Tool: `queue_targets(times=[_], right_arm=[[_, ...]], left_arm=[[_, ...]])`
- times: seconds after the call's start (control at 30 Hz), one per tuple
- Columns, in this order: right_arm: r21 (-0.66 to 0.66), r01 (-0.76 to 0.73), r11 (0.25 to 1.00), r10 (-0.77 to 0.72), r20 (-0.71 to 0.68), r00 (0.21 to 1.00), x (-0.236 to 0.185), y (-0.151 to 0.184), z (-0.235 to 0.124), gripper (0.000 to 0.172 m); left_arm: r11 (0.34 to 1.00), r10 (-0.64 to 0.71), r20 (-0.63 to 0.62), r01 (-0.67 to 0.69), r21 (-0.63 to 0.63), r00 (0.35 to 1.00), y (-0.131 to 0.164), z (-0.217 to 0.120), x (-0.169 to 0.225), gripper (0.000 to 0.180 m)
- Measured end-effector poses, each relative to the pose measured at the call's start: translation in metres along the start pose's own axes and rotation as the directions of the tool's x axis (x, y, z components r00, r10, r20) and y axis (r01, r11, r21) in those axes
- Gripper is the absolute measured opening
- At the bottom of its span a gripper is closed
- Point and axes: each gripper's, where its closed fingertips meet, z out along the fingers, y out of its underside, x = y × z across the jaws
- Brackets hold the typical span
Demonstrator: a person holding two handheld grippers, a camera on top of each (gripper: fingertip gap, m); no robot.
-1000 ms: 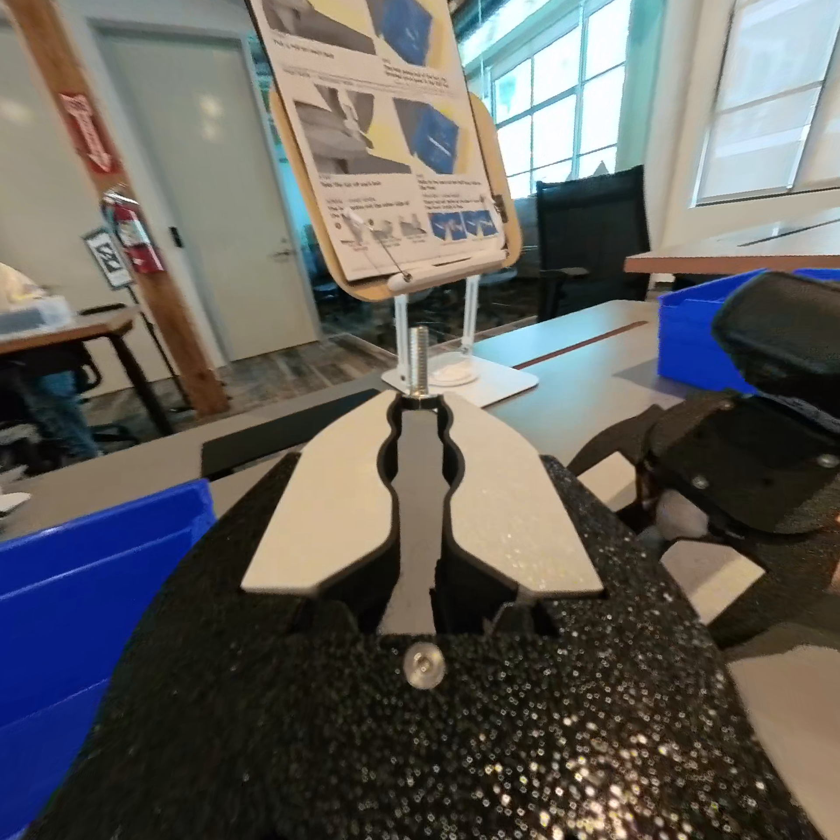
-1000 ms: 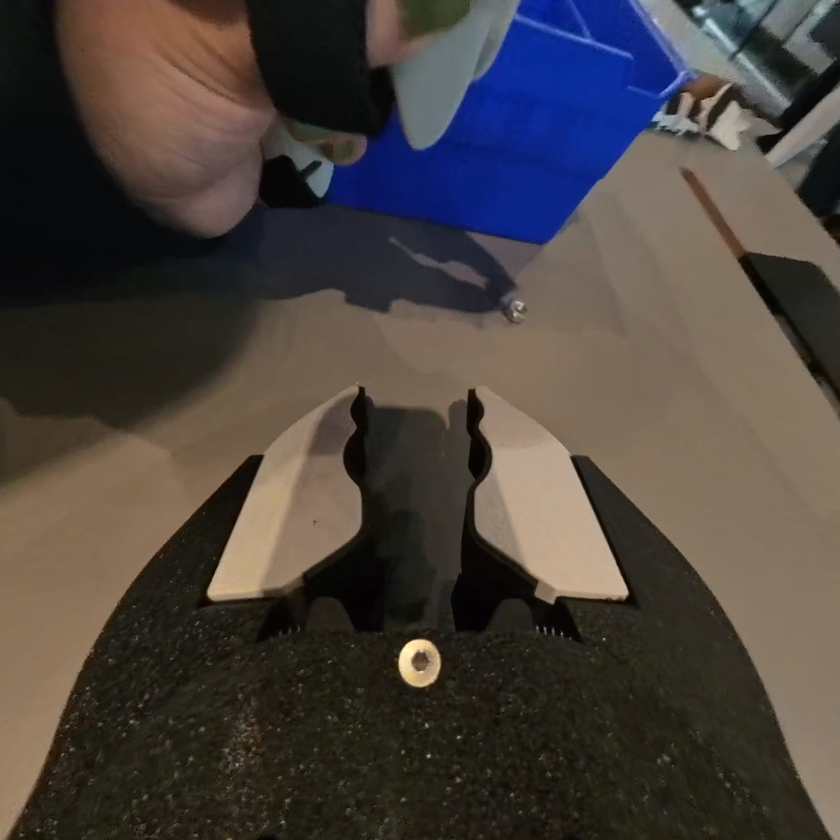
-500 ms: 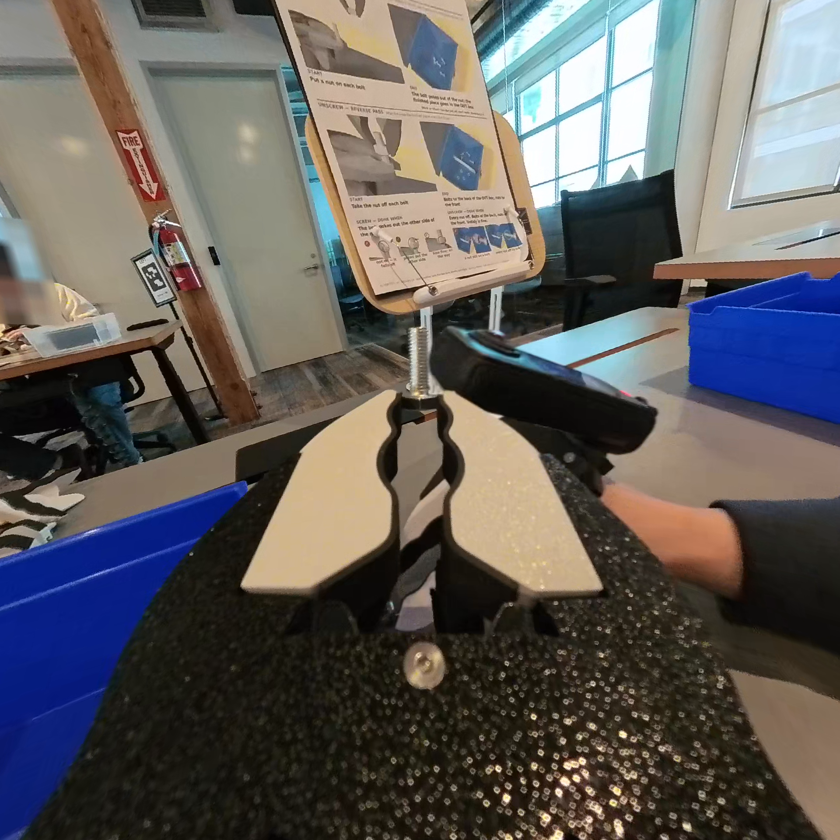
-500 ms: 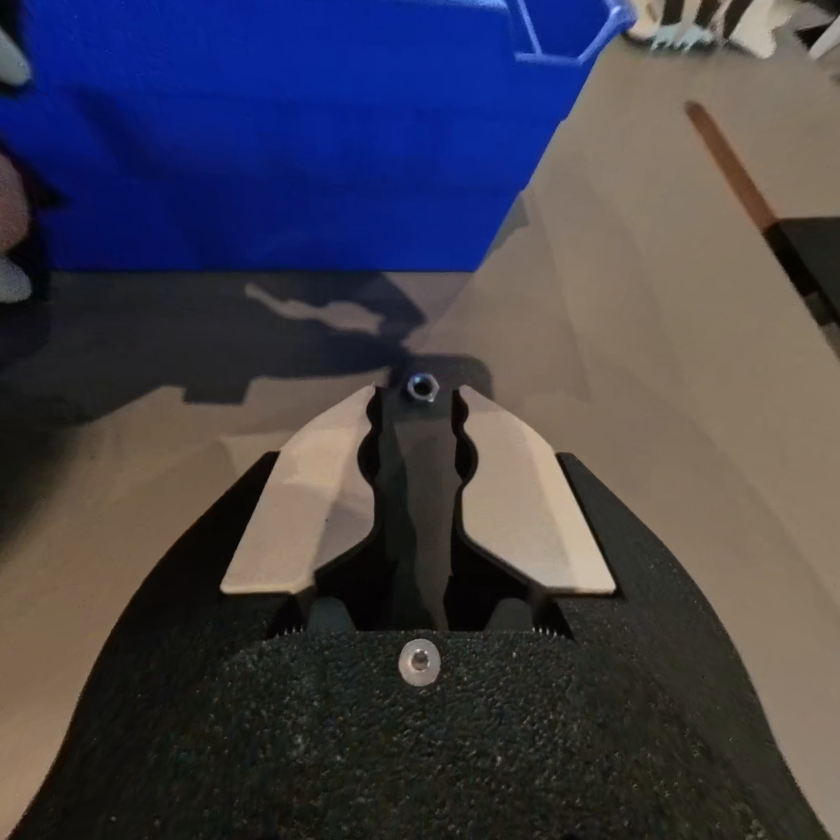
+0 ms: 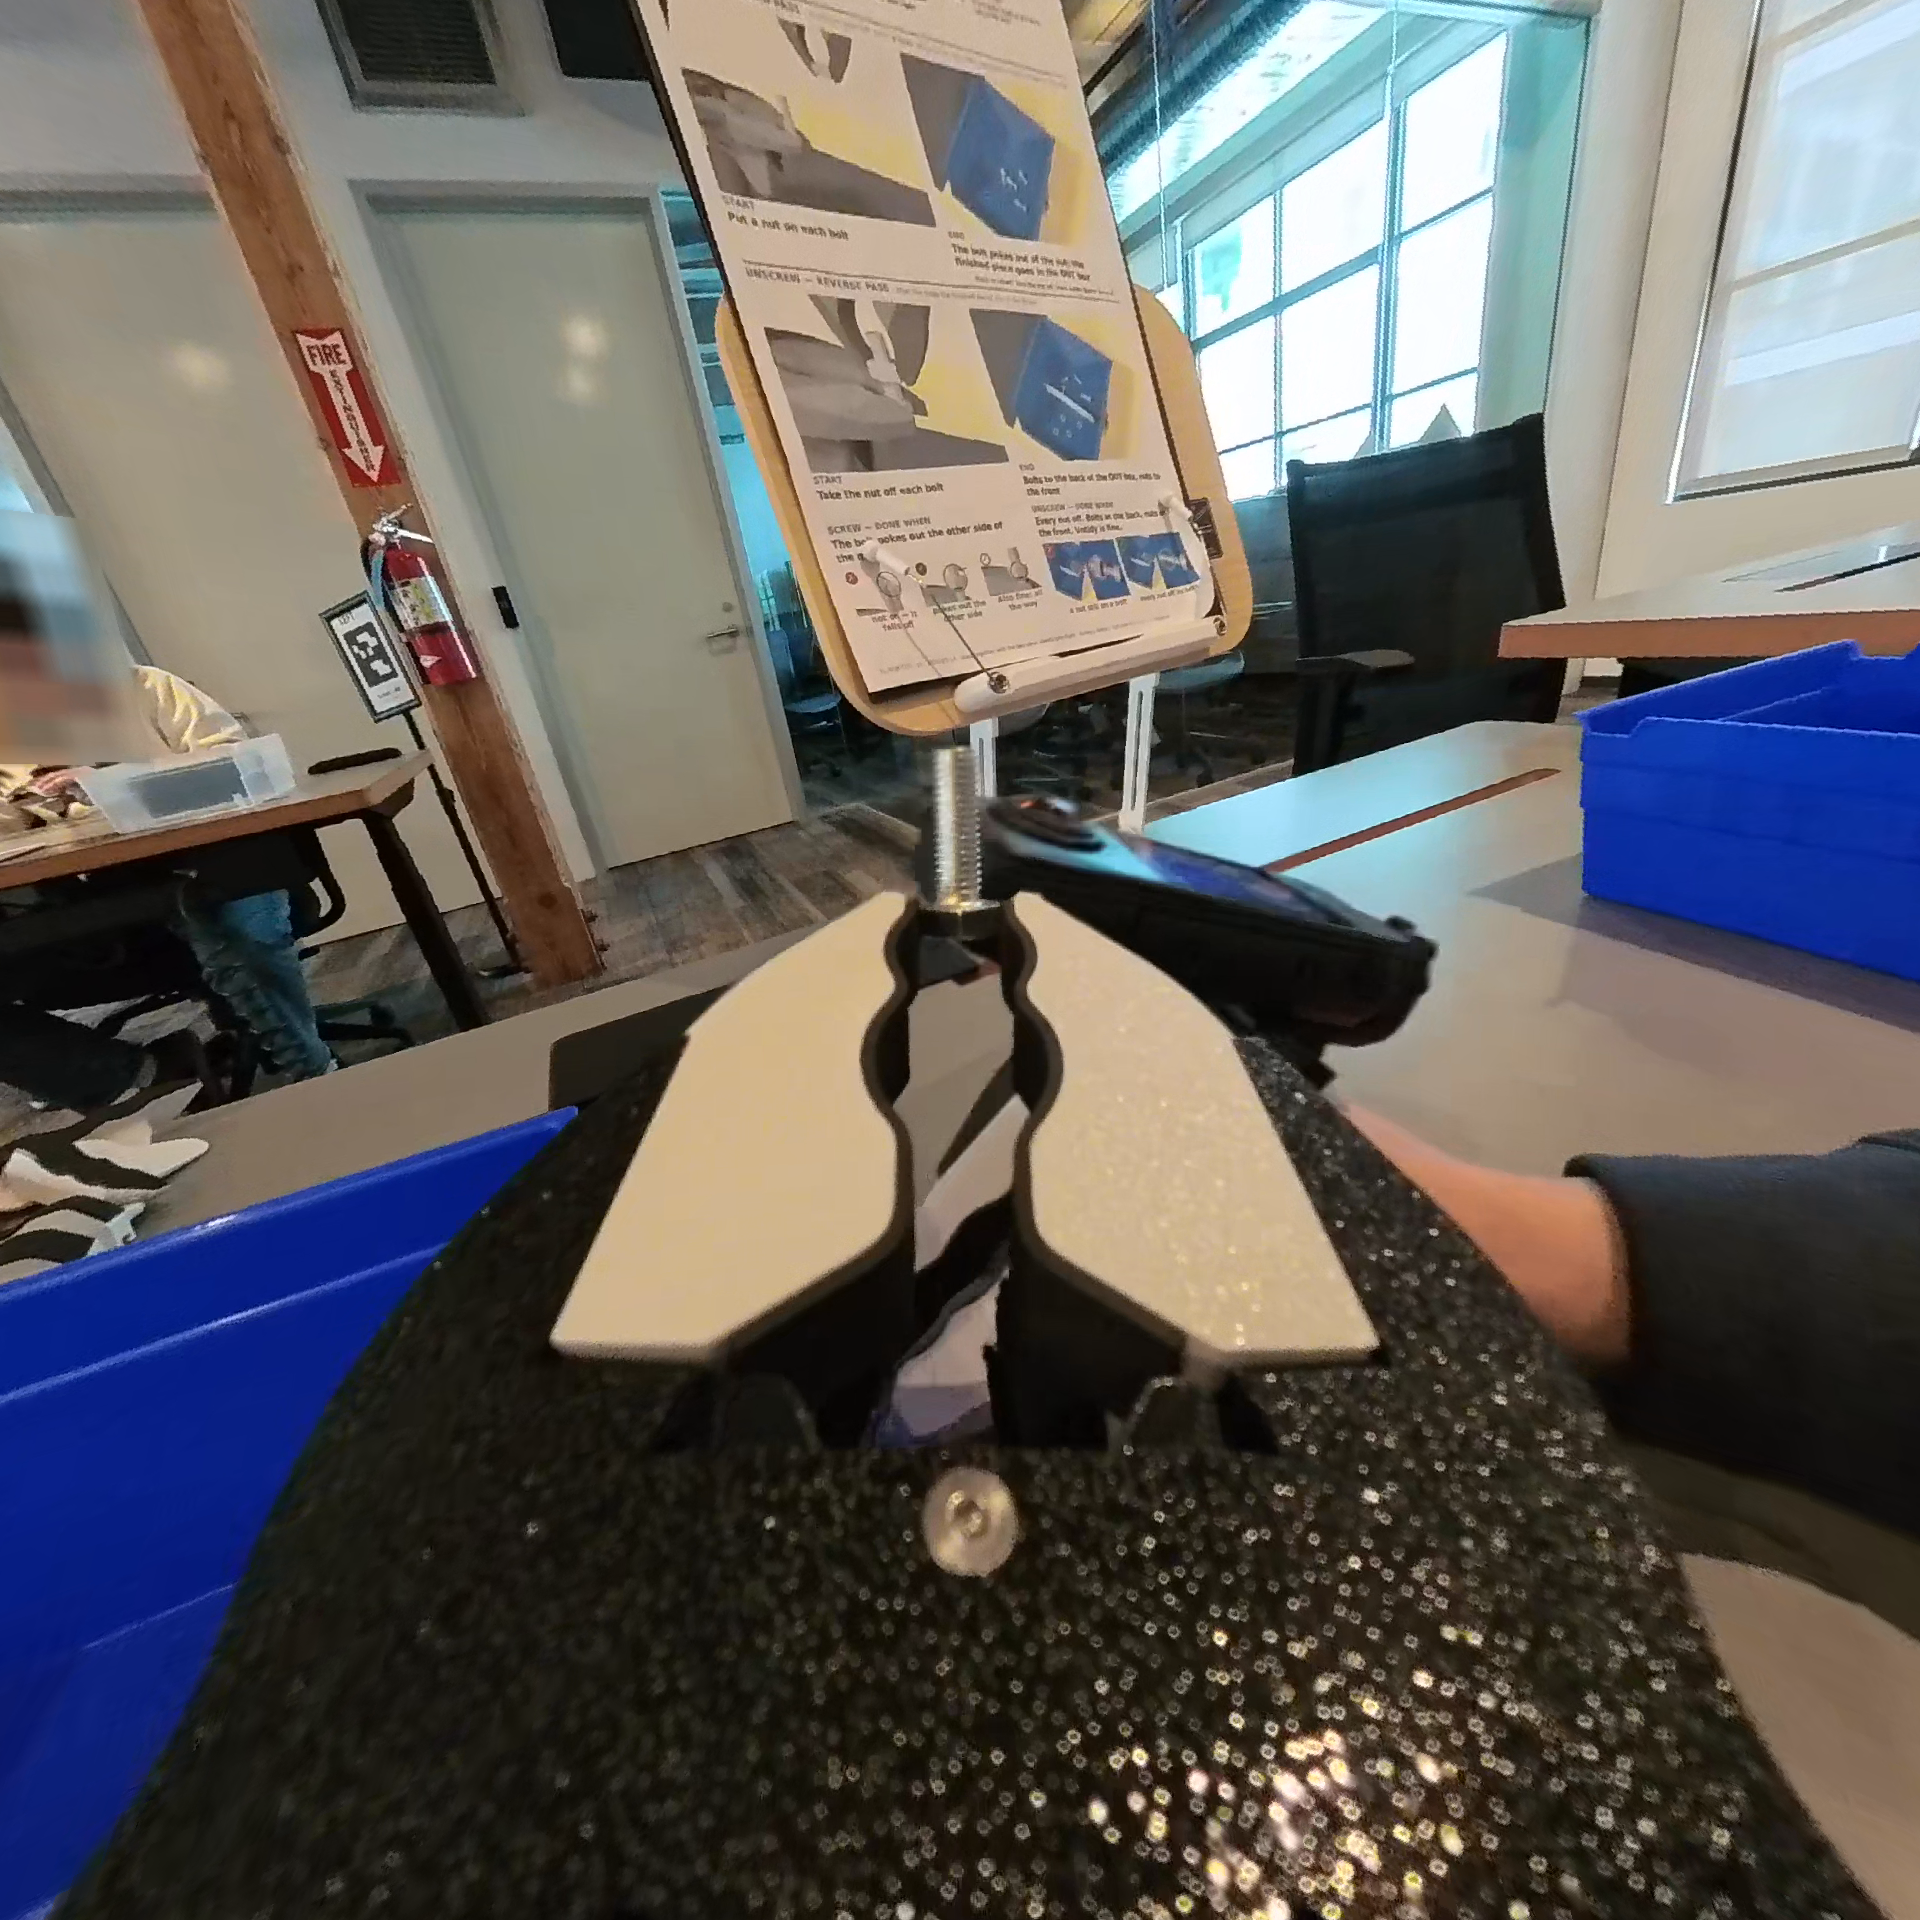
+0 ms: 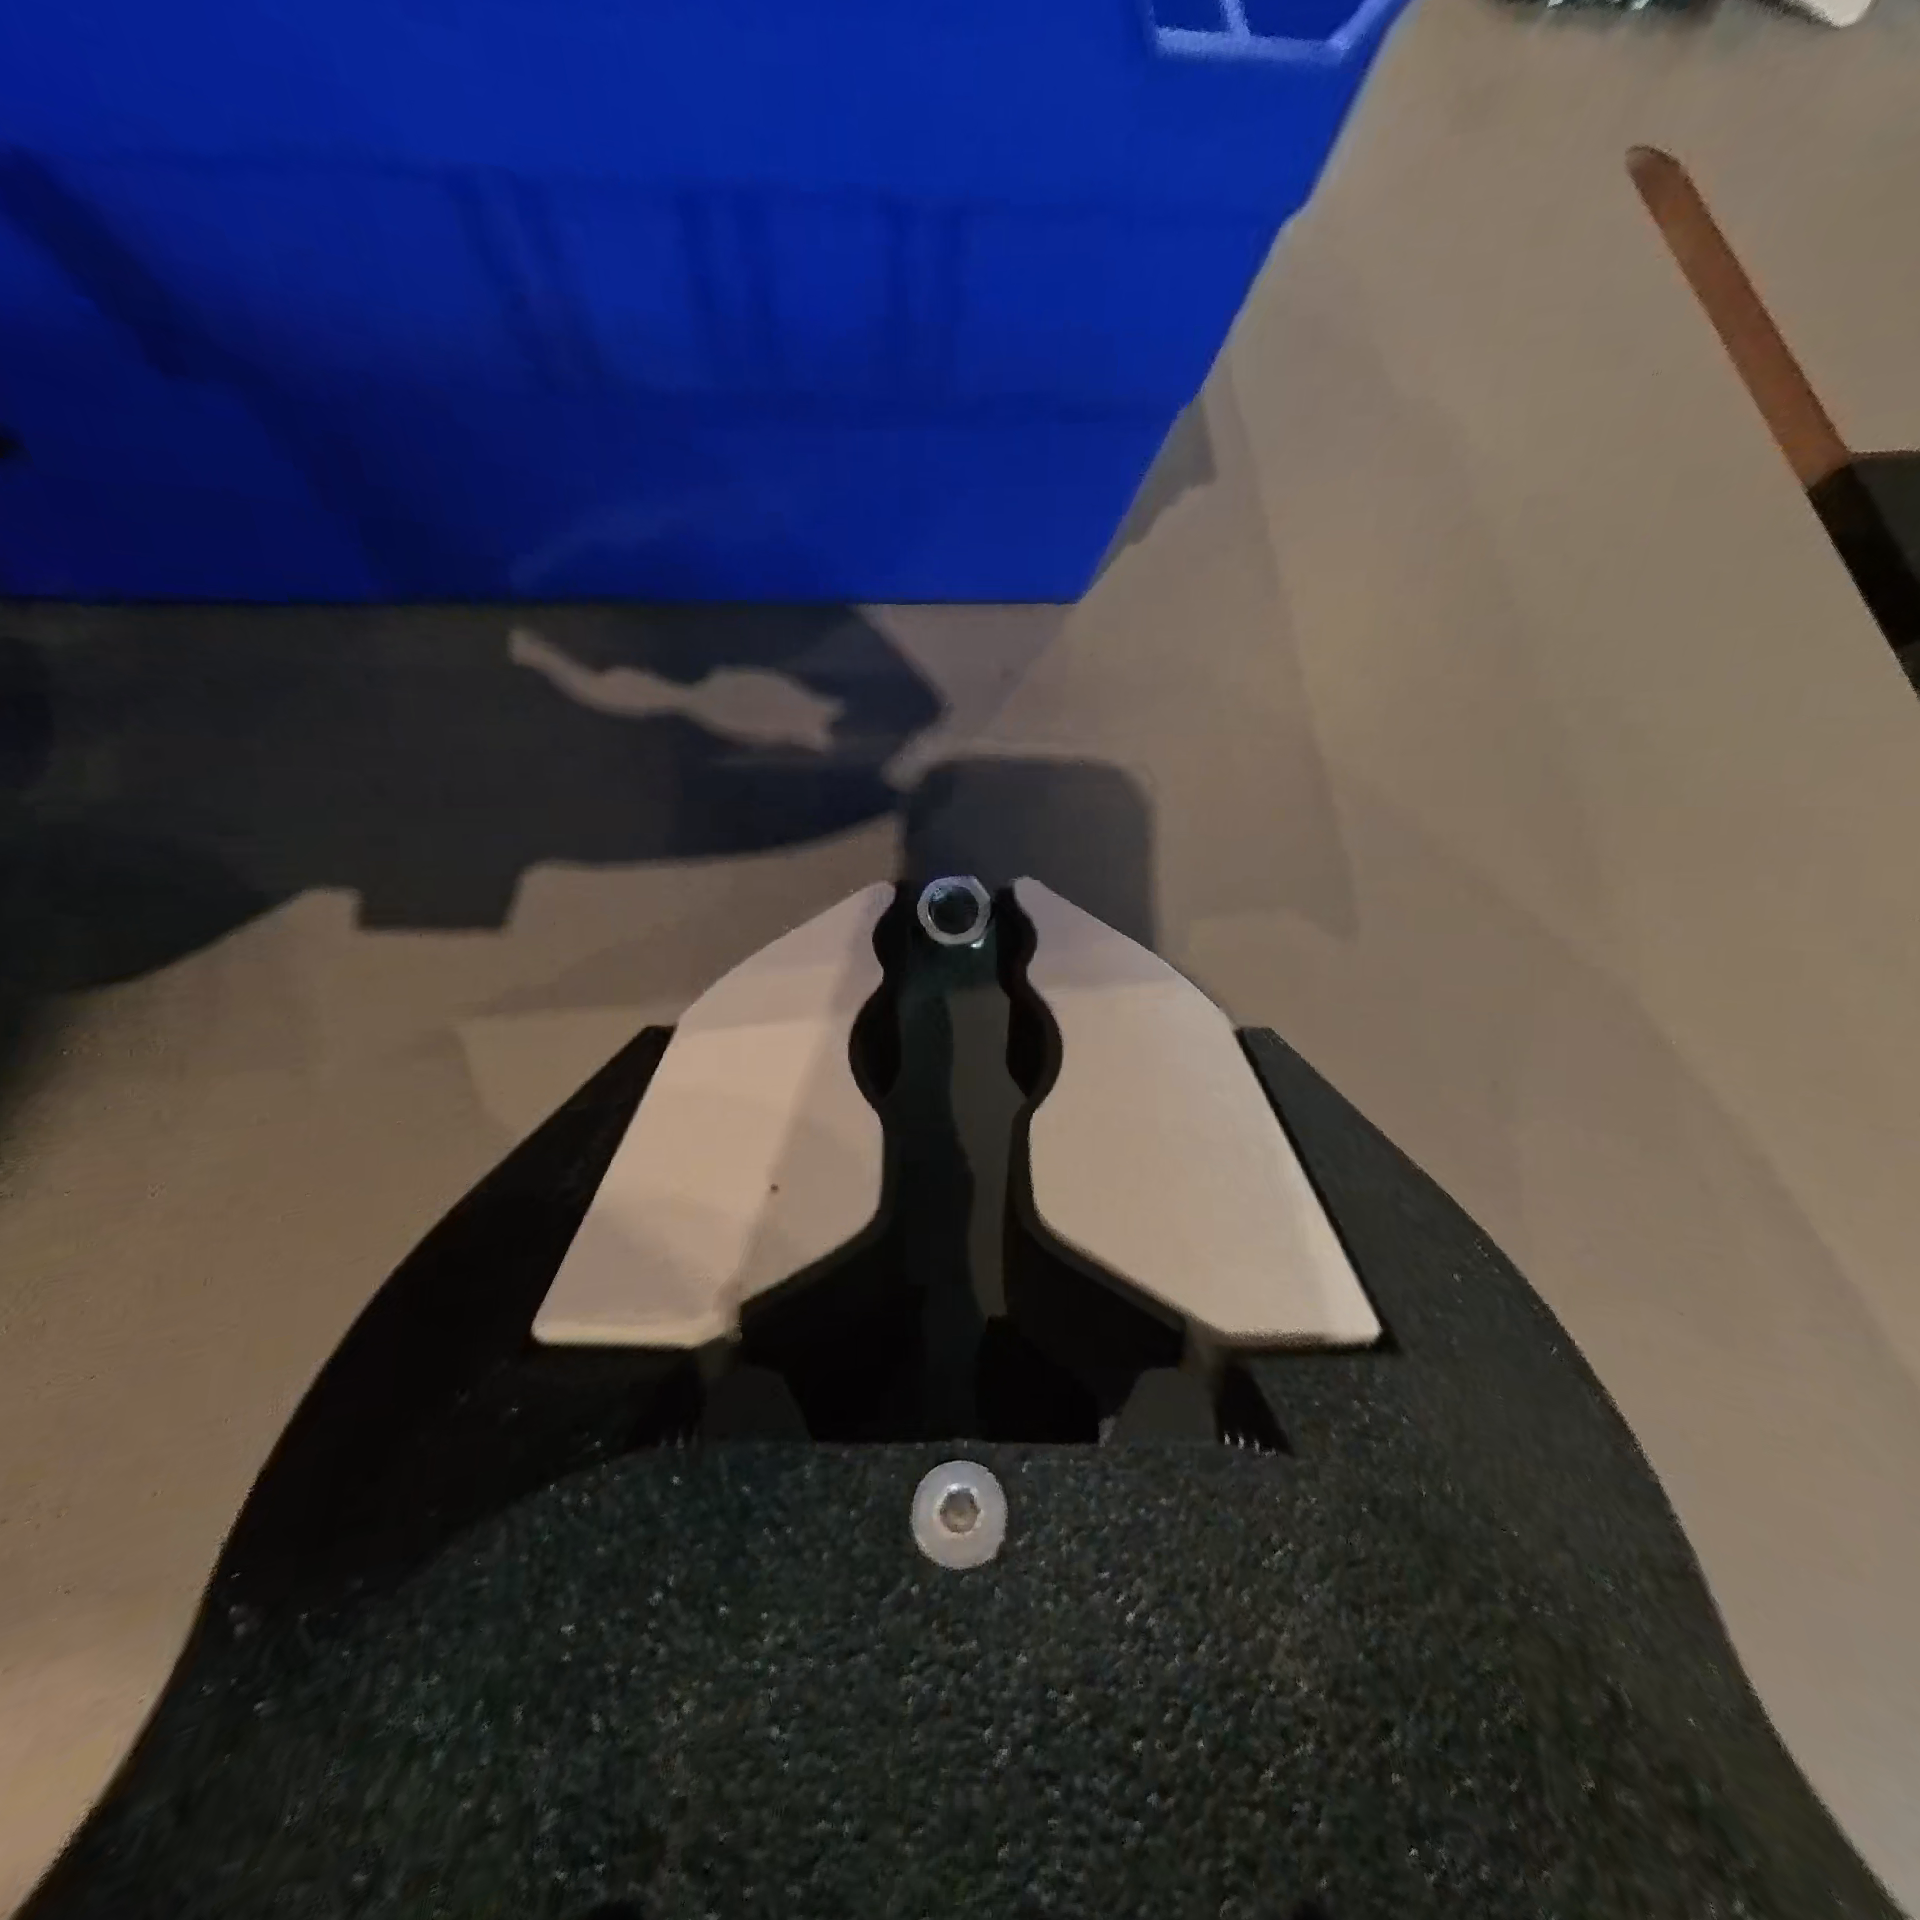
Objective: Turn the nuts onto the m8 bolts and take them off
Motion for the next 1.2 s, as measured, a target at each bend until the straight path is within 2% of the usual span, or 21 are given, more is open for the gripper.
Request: queue_targets(times=[0.13,0.2,0.3,0.43,0.53,0.67,0.77,0.9,1.07,1.2], right_arm=[[0.135,-0.044,0.990,0.052,-0.061,0.997,0.011,0.007,-0.042,0.015],[0.230,-0.095,0.968,0.115,-0.074,0.991,0.014,0.014,-0.074,0.015],[0.388,-0.168,0.906,0.202,-0.049,0.978,0.008,0.029,-0.124,0.015],[0.588,-0.180,0.789,0.223,-0.001,0.975,-0.015,0.041,-0.189,0.015],[0.646,-0.182,0.741,0.193,0.055,0.980,-0.037,0.046,-0.219,0.015],[0.673,-0.179,0.718,0.085,0.170,0.982,-0.065,0.042,-0.240,0.015],[0.688,-0.185,0.702,0.056,0.205,0.977,-0.071,0.037,-0.247,0.015],[0.626,-0.241,0.741,0.043,0.314,0.948,-0.083,0.038,-0.245,0.015],[0.582,-0.217,0.784,0.003,0.346,0.938,-0.093,0.040,-0.248,0.015],[0.587,-0.233,0.776,-0.016,0.388,0.922,-0.099,0.039,-0.249,0.015]], left_arm=[[1.000,0.000,-0.051,0.001,0.015,0.999,-0.002,0.000,0.007,0.014],[0.999,-0.005,-0.156,0.011,0.034,0.988,-0.002,0.003,0.024,0.014],[0.999,-0.052,-0.325,0.048,-0.021,0.944,0.011,0.010,0.057,0.014],[0.986,-0.162,-0.557,0.115,-0.118,0.814,0.029,0.011,0.109,0.014],[0.976,-0.218,-0.699,0.135,-0.173,0.681,0.035,0.003,0.143,0.014],[0.958,-0.285,-0.808,0.168,-0.230,0.516,0.036,-0.011,0.172,0.014],[0.951,-0.306,-0.852,0.170,-0.257,0.425,0.036,-0.020,0.184,0.014],[0.954,-0.298,-0.872,0.147,-0.261,0.389,0.037,-0.025,0.190,0.014],[0.948,-0.317,-0.893,0.103,-0.300,0.318,0.040,-0.034,0.197,0.014],[0.940,-0.341,-0.902,0.115,-0.322,0.263,0.038,-0.039,0.199,0.014]])
